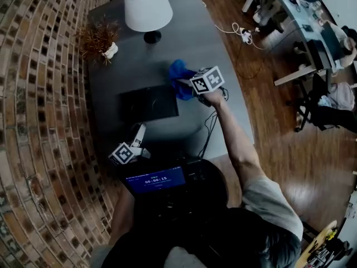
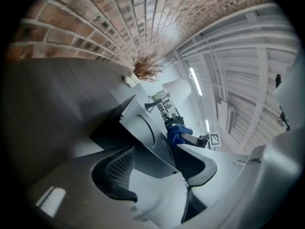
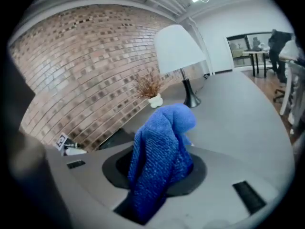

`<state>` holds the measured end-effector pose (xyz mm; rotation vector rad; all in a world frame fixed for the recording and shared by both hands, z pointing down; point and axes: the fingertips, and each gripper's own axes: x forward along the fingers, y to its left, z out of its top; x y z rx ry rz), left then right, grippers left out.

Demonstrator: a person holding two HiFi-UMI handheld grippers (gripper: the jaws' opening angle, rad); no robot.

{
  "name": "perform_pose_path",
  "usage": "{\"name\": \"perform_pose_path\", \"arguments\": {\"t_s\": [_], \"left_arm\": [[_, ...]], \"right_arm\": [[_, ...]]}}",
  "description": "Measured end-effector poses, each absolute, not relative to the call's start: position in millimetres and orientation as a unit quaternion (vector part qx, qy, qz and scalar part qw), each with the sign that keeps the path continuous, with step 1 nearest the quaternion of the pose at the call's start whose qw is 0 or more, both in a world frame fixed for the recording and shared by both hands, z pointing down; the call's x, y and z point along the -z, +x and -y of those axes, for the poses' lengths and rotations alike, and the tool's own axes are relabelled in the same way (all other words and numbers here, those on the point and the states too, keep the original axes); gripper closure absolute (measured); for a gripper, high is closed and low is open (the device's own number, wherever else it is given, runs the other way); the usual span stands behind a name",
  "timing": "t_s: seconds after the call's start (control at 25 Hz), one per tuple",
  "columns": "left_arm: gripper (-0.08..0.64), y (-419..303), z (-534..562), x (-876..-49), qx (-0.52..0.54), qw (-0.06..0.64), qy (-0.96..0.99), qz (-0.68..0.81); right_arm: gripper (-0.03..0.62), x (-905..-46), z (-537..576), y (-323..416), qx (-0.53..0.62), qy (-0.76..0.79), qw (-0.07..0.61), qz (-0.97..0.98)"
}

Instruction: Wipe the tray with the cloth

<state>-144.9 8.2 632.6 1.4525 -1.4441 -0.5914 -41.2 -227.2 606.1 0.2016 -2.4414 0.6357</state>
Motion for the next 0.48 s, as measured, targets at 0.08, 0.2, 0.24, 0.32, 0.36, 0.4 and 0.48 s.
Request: {"name": "perform_pose_path", "arguments": {"t_s": [0.08, 0.2, 0.24, 0.32, 0.36, 0.4, 0.48], "left_arm": [[0.269, -155.6, -3.4, -638.9, 0.248, 0.477, 0.582, 0.61], [0.25, -162.5, 1.2, -640.6, 0.248, 0.472, 0.579, 0.617], [0.241, -166.0, 1.8, -639.7, 0.247, 0.471, 0.577, 0.62], [0.241, -179.8, 5.6, -639.2, 0.25, 0.466, 0.576, 0.623], [0.241, -189.7, 9.6, -639.3, 0.249, 0.462, 0.576, 0.626], [0.239, -200.3, 14.8, -639.8, 0.244, 0.457, 0.577, 0.631], [0.239, -217.0, 29.7, -642.3, 0.226, 0.45, 0.587, 0.634]], "right_arm": [[0.468, -624.4, 241.2, -82.1, -0.226, 0.074, 0.349, 0.906], [0.468, -673.7, 218.0, -104.0, -0.223, 0.0, 0.458, 0.86], [0.468, -681.4, 208.6, -102.5, -0.234, -0.023, 0.475, 0.848], [0.469, -683.3, 191.4, -94.2, -0.272, -0.059, 0.478, 0.833], [0.471, -681.7, 181.8, -88.4, -0.292, -0.068, 0.47, 0.83], [0.471, -680.2, 171.2, -81.6, -0.313, -0.068, 0.458, 0.829], [0.472, -676.9, 146.2, -65.0, -0.353, -0.047, 0.42, 0.835]]}}
